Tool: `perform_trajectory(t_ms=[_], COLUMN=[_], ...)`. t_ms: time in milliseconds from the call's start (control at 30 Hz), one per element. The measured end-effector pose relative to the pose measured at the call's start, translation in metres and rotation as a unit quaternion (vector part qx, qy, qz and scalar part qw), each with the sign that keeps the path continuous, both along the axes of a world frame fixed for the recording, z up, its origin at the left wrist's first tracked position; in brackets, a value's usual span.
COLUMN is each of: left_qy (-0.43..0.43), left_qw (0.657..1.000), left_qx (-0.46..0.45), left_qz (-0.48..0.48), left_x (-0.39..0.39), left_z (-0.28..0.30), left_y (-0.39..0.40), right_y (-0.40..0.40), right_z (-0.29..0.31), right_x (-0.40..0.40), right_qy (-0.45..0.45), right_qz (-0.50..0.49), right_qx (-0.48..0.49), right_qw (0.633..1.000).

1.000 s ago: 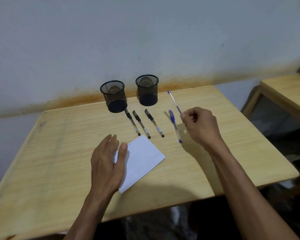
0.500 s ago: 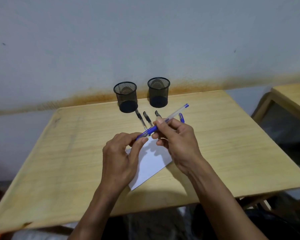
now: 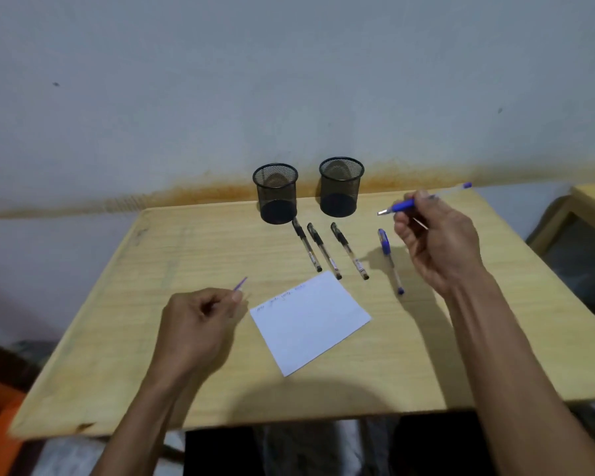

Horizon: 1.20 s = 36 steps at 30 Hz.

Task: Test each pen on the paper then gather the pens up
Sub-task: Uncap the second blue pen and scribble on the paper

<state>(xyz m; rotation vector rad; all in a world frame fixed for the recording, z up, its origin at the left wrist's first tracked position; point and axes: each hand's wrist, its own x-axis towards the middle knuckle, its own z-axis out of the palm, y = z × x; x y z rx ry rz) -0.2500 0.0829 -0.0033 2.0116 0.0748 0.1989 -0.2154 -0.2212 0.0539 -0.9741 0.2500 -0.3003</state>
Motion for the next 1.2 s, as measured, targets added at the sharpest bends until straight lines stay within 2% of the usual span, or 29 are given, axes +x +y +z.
perform_trajectory(t_ms=[67,167,267,500,700,833,933,1067,1200], left_qy=[-0.023,-0.030,-0.009,-0.074,-0.071,-0.134,-0.163,-0.172,-0.216], left_qw=[0.998,0.993,0.985,0.942,0.963,0.965,0.950,0.920,0.896], left_qx=[0.043,0.099,0.160,0.321,0.254,0.226,0.255,0.325,0.346], left_qz=[0.045,0.060,0.060,0.057,0.056,0.007,-0.073,-0.135,-0.177], left_x=[0.006,0.023,0.043,0.051,0.045,0.036,0.034,0.033,0.031], left_z=[-0.003,-0.009,-0.025,-0.045,-0.045,-0.043,-0.048,-0.062,-0.072], left_y=[0.004,-0.005,-0.004,-0.005,-0.006,-0.015,-0.026,-0.036,-0.034], right_y=[0.011,0.046,0.060,0.058,0.058,0.063,0.069,0.074,0.073], right_z=[-0.006,-0.027,-0.047,-0.057,-0.060,-0.061,-0.061,-0.066,-0.079], right_x=[0.000,-0.012,-0.024,-0.033,-0.033,-0.029,-0.016,0.002,-0.001], right_qy=[0.014,0.044,0.061,0.080,0.071,0.071,0.071,0.064,0.079], right_qz=[0.037,0.089,0.066,0.051,0.052,0.068,0.072,0.097,0.116], right_qx=[-0.043,-0.083,-0.145,-0.224,-0.248,-0.269,-0.308,-0.383,-0.393], right_qw=[0.998,0.992,0.985,0.970,0.965,0.958,0.946,0.916,0.909])
